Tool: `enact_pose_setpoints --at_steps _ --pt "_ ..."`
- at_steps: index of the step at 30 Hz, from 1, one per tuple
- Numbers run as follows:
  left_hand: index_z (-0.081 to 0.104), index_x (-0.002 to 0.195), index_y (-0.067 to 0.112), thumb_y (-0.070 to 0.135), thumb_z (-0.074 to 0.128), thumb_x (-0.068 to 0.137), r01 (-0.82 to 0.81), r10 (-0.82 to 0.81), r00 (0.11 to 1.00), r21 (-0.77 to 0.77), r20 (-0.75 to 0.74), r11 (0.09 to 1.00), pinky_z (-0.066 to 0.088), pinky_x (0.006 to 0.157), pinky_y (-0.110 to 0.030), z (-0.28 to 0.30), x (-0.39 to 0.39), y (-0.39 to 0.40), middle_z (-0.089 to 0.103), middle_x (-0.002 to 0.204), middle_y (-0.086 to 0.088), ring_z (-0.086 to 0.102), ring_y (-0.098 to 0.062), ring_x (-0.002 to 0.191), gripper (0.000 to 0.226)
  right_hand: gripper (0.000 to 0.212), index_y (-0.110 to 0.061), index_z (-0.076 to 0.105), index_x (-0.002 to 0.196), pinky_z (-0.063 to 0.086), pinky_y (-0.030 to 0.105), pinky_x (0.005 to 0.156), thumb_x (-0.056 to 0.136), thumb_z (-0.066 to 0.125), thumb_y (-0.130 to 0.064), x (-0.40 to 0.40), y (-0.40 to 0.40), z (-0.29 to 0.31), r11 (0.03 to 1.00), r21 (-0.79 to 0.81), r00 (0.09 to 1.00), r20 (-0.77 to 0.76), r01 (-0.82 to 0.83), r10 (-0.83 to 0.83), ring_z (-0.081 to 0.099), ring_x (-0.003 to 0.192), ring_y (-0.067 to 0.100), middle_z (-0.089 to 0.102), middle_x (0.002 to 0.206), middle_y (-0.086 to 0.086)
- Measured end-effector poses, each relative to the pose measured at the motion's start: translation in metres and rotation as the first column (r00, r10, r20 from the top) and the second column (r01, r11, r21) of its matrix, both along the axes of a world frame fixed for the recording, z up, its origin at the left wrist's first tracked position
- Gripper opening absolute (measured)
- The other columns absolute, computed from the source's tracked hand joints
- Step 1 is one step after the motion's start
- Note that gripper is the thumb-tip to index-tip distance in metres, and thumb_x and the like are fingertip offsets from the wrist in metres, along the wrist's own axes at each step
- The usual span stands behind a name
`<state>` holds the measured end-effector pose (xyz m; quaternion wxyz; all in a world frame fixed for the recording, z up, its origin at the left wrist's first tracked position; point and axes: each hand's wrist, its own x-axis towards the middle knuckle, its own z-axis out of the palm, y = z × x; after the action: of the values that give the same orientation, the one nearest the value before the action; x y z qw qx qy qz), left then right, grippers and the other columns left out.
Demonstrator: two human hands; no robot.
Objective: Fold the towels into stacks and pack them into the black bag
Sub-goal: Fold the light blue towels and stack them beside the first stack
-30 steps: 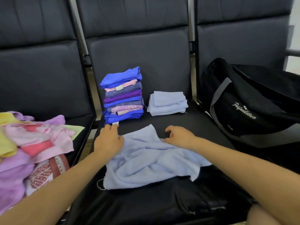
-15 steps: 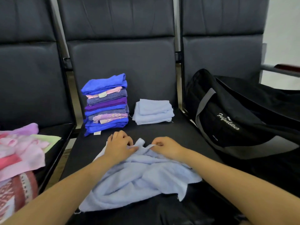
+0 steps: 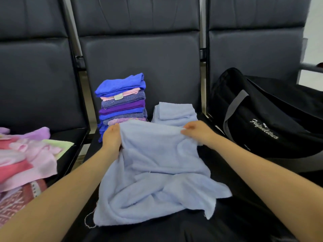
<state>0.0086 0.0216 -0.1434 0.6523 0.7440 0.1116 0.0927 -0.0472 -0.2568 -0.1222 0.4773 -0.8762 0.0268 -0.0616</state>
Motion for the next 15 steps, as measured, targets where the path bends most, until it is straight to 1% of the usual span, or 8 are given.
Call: enact_pose_setpoints --at_steps 2,4,5,7,8,10,12,15 --pt "0.062 0.108 0.001 0.028 0.041 0.1 -0.05 0.046 0.997 0.078 0.056 0.996 0.045 0.093 -0.043 -0.002 0.001 -0.001 0.06 0.119 -0.024 0.05 -0.023 0.09 0.035 0.015 -0.015 0.059 0.074 0.043 0.026 0.068 0.089 0.062 -0.015 0.016 0.0 -0.001 0.982 -0.106 0.977 0.166 0.154 -0.135 0.05 0.066 0.01 0.051 0.067 -0.008" --pt "0.058 0.078 0.007 0.021 0.043 0.097 -0.1 0.086 0.992 0.165 0.091 0.981 0.043 0.084 -0.042 -0.004 -0.001 -0.001 0.059 0.108 -0.03 0.051 -0.032 0.085 0.028 0.006 -0.016 0.064 0.09 0.047 0.035 0.081 0.088 0.06 -0.014 0.023 0.002 -0.01 0.944 -0.215 0.944 0.271 0.249 -0.187 0.056 0.091 0.019 0.059 0.09 -0.003" --pt "0.055 0.075 0.009 0.018 0.044 0.095 -0.112 0.092 0.991 0.23 0.094 0.967 0.043 0.084 -0.042 -0.006 -0.001 0.001 0.059 0.105 -0.029 0.053 -0.037 0.09 0.024 0.016 -0.014 0.064 0.103 0.047 0.04 0.086 0.087 0.059 -0.013 0.022 0.001 -0.016 0.926 -0.277 0.941 0.289 0.255 -0.173 0.053 0.103 0.024 0.058 0.104 0.003" --pt "0.061 0.101 0.009 0.019 0.049 0.092 -0.077 0.069 0.997 0.402 0.034 0.913 0.04 0.092 -0.041 -0.014 -0.003 0.006 0.063 0.111 -0.018 0.053 -0.037 0.109 0.018 0.036 -0.013 0.057 0.123 0.044 0.043 0.091 0.087 0.059 -0.015 0.015 -0.003 -0.027 0.887 -0.4 0.957 0.259 0.23 -0.132 0.044 0.117 0.029 0.051 0.122 0.01" --pt "0.059 0.116 0.01 0.021 0.052 0.091 -0.055 0.053 0.998 0.508 0.019 0.86 0.038 0.096 -0.041 -0.017 -0.006 0.01 0.062 0.117 -0.014 0.05 -0.037 0.116 0.028 0.041 -0.012 0.053 0.128 0.043 0.042 0.092 0.088 0.06 -0.016 0.009 -0.006 -0.03 0.873 -0.434 0.961 0.248 0.223 -0.122 0.041 0.12 0.03 0.049 0.125 0.011" --pt "0.052 0.13 0.012 0.024 0.056 0.09 -0.041 0.021 0.999 0.697 0.037 0.715 0.036 0.098 -0.045 -0.017 -0.016 0.01 0.055 0.126 -0.016 0.04 -0.038 0.124 0.042 0.043 -0.011 0.052 0.129 0.041 0.04 0.092 0.088 0.061 -0.02 -0.006 -0.013 -0.034 0.871 -0.442 0.963 0.247 0.214 -0.112 0.041 0.119 0.03 0.05 0.124 0.012" --pt "0.05 0.134 0.013 0.023 0.057 0.091 -0.051 -0.035 0.995 0.768 0.096 0.639 0.035 0.099 -0.047 -0.009 -0.035 0.003 0.05 0.129 -0.017 0.035 -0.037 0.126 0.044 0.041 -0.011 0.055 0.125 0.042 0.037 0.09 0.088 0.063 -0.026 -0.025 -0.019 -0.034 0.885 -0.432 0.973 0.214 0.172 -0.085 0.045 0.116 0.027 0.053 0.12 0.01" --pt "0.062 0.115 0.019 0.018 0.059 0.089 0.001 -0.242 0.949 0.761 0.204 0.649 0.038 0.092 -0.038 -0.003 -0.072 -0.003 0.058 0.117 -0.007 0.045 -0.031 0.113 0.026 0.041 -0.014 0.058 0.12 0.045 0.034 0.085 0.087 0.066 -0.036 -0.059 -0.024 -0.04 0.884 -0.454 0.987 0.156 0.113 -0.046 0.049 0.109 0.021 0.056 0.109 0.003"
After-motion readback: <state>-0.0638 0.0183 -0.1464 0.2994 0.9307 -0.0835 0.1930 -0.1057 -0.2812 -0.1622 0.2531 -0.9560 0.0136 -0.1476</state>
